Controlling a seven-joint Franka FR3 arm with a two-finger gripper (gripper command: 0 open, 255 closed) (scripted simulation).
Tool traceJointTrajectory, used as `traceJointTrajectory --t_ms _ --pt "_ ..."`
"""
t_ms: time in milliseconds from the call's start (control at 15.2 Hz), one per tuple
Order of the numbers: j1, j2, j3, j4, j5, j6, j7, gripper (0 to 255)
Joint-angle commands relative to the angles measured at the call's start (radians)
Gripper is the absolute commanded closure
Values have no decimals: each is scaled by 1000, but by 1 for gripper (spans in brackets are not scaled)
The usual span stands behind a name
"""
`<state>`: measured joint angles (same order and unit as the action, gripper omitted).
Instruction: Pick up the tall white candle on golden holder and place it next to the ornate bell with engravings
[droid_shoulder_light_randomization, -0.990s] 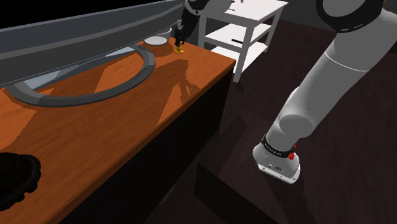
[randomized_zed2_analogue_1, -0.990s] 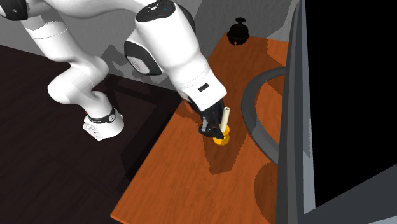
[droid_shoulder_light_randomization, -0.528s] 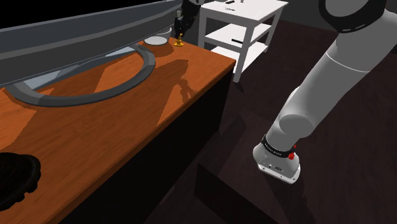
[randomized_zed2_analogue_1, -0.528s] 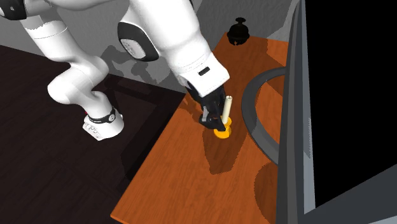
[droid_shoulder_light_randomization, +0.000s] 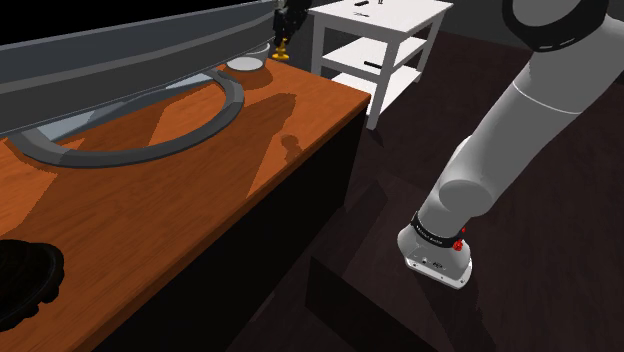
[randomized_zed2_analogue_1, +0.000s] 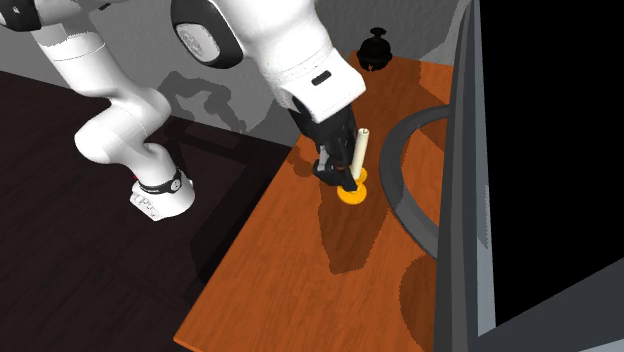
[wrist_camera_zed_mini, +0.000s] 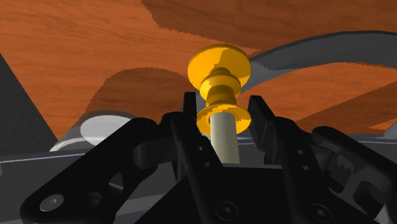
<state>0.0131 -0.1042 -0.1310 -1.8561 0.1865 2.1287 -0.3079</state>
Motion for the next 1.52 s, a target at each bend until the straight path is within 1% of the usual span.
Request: traceJointTrajectory --t_ms 0,792,1122,1452 --pt "-1 2 -1 32 -3 -30 5 255" --pt "-3 30 -4 222 -11 -191 30 255" --pt "44 -55 66 123 -57 -158 153 255" --pt "85 -114 142 57 -93 -139 278 255"
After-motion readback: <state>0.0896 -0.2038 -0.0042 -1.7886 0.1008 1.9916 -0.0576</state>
